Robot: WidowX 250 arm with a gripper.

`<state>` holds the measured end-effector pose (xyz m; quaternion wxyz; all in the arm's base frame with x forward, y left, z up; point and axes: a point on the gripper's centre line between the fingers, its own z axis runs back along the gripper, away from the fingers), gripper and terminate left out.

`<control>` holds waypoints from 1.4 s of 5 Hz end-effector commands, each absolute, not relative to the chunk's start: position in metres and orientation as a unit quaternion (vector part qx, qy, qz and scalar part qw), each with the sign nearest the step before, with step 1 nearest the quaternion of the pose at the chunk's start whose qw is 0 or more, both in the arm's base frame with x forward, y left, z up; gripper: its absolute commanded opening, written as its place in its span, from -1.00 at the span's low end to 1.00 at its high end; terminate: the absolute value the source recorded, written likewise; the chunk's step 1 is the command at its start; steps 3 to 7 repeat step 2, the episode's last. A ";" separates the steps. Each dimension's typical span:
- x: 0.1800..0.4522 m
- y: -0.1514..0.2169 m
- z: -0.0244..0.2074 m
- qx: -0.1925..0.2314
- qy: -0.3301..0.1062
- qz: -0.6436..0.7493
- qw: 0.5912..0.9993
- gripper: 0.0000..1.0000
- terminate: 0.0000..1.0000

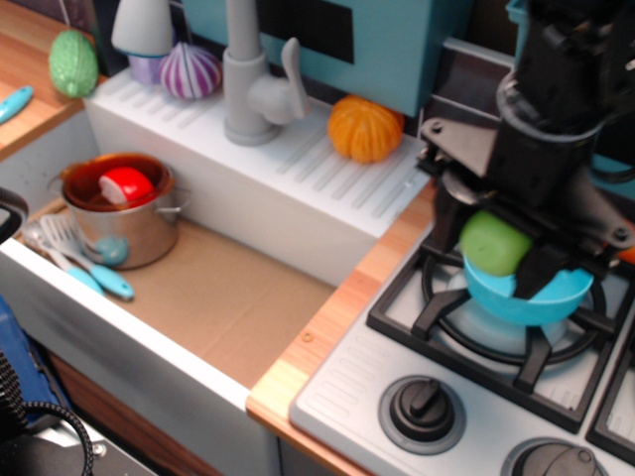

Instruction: Put pear in bowl

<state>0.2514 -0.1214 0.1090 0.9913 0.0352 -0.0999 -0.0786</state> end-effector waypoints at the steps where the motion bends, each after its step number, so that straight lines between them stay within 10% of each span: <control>1: 0.277 -0.123 0.120 0.029 -0.132 -0.094 0.986 -1.00 -1.00; 2: 0.286 -0.115 0.112 0.035 -0.148 -0.100 0.983 -1.00 1.00; 7: 0.286 -0.115 0.112 0.035 -0.148 -0.100 0.983 -1.00 1.00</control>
